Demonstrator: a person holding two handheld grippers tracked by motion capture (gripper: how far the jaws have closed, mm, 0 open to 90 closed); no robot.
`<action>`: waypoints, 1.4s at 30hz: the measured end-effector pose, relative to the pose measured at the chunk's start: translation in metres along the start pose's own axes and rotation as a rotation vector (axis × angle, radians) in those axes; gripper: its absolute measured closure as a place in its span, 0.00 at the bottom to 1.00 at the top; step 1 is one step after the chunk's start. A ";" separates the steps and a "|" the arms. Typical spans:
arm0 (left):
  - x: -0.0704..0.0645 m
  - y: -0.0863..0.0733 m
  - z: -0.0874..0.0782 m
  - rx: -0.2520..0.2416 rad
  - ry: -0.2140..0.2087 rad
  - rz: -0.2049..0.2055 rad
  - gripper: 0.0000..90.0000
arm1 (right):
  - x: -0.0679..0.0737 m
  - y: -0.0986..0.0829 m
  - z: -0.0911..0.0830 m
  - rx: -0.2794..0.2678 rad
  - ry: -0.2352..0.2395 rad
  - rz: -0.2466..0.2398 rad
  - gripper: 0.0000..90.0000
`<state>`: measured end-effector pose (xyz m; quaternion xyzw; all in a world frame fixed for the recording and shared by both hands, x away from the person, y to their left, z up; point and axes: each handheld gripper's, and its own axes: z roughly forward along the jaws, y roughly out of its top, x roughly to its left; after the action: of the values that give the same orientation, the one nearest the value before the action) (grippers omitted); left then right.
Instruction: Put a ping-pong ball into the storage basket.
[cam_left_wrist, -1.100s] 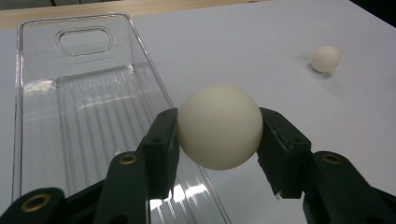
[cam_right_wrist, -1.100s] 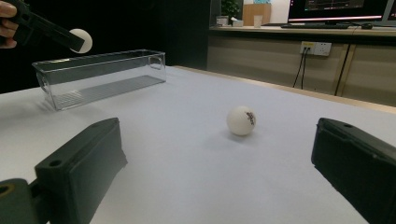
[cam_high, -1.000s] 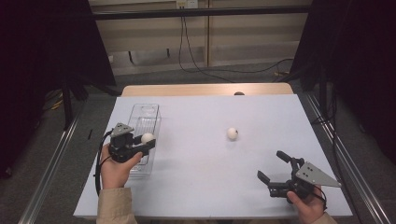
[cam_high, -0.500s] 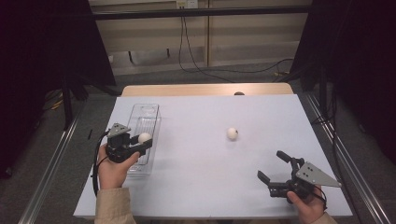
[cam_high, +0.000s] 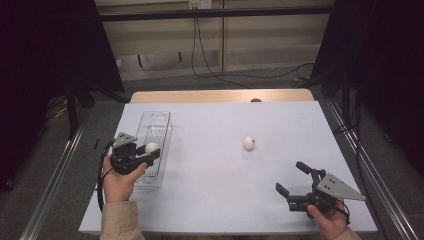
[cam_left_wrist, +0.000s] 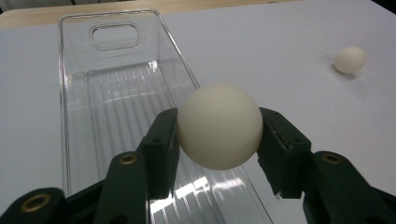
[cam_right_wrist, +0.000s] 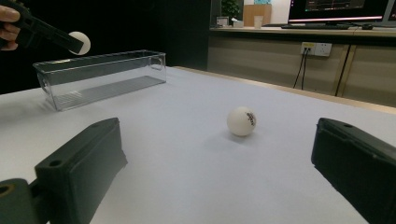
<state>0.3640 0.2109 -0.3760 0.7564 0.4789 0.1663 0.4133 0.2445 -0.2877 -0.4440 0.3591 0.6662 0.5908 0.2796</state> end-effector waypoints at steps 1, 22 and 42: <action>0.000 0.000 0.000 -0.001 0.003 0.000 0.57 | 0.000 0.000 0.000 0.000 0.000 0.000 0.02; 0.006 -0.005 0.003 0.008 0.043 0.000 0.57 | 0.000 0.000 0.000 -0.001 0.000 0.000 0.02; 0.013 -0.010 0.005 0.021 0.088 -0.005 0.57 | 0.000 0.000 0.000 -0.001 0.001 0.000 0.02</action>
<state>0.3679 0.2221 -0.3890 0.7513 0.5003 0.1934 0.3845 0.2445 -0.2876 -0.4439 0.3586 0.6660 0.5915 0.2792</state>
